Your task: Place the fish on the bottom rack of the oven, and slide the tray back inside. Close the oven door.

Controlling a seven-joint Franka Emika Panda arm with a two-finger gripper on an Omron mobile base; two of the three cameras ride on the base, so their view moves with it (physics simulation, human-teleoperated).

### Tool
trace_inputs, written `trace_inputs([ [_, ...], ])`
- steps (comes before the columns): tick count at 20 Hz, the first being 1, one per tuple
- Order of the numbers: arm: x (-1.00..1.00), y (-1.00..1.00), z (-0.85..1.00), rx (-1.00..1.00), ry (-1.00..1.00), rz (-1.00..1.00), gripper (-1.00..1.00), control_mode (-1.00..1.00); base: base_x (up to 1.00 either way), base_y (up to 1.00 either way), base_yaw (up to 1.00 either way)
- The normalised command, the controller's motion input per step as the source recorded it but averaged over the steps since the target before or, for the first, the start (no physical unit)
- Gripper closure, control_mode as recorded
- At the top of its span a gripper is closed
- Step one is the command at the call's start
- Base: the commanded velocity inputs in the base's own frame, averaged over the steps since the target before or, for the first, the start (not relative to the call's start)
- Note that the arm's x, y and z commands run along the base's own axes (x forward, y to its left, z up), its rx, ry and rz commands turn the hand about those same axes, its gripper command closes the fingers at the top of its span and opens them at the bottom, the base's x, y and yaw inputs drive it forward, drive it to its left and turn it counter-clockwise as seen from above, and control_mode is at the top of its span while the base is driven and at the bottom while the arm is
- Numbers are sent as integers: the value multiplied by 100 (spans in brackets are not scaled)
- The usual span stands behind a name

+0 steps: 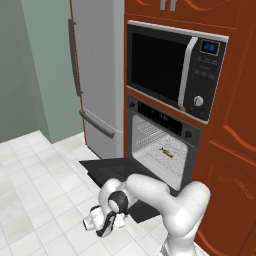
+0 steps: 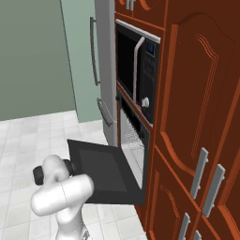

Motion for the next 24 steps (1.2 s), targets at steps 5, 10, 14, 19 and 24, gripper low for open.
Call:
trace_inputs([
  [5, 16, -64, 7, -8, 1, 0, -100, -100, 0, 0, 0],
  [10, 0, -74, 55, -13, -7, 0, -100, -100, 0, 0, 0],
  [14, 0, -73, 97, -16, -18, -2, -100, -100, 0, 0, 0],
  [19, 0, -68, 100, -14, -24, -3, -100, -100, 0, 0, 0],
  [24, 0, -61, 100, -12, -27, -5, -100, -100, 0, 0, 0],
])
